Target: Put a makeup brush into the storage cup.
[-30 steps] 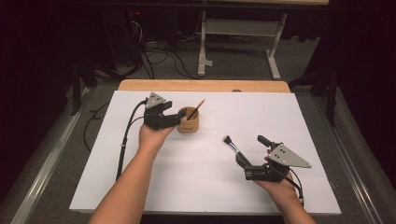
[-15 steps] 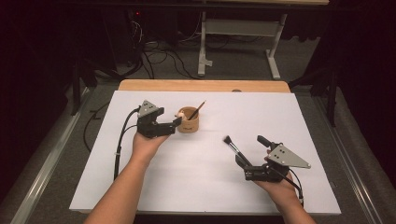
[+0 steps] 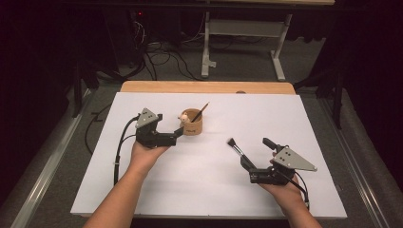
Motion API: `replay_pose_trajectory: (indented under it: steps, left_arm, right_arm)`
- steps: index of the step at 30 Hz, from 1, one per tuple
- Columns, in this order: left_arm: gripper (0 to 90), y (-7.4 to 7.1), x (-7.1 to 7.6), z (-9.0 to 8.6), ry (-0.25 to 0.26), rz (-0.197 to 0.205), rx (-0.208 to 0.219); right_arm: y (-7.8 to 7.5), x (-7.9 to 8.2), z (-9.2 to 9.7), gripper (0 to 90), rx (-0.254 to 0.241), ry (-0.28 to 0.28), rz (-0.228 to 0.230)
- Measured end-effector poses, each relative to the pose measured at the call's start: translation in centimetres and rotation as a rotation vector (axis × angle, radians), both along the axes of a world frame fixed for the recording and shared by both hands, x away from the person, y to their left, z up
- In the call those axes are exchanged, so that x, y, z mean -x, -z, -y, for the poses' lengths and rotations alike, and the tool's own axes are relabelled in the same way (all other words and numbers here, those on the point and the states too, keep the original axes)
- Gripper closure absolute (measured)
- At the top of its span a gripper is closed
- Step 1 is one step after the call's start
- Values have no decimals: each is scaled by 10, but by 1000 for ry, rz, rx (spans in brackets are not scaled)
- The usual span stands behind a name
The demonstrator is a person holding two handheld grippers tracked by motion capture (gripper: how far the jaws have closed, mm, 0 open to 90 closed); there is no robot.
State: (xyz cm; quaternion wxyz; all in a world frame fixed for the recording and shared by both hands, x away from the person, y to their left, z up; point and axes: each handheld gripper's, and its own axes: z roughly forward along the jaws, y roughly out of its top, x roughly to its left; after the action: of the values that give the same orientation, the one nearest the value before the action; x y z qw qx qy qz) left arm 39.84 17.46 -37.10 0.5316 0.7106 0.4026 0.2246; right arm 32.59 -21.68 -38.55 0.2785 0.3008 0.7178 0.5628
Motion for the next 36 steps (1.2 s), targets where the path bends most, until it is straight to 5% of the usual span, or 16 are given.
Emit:
replay_pose_trajectory:
  steps: [27, 36]
  left_arm:
    - [1, 7, 47, -3, 24, 22, 31]
    - [1, 12, 69, -4, 50, 32, -6]
  right_arm:
    - [1, -1, 0, 11, 4, 1, 2]
    - [2, 0, 0, 10, 7, 6, -8]
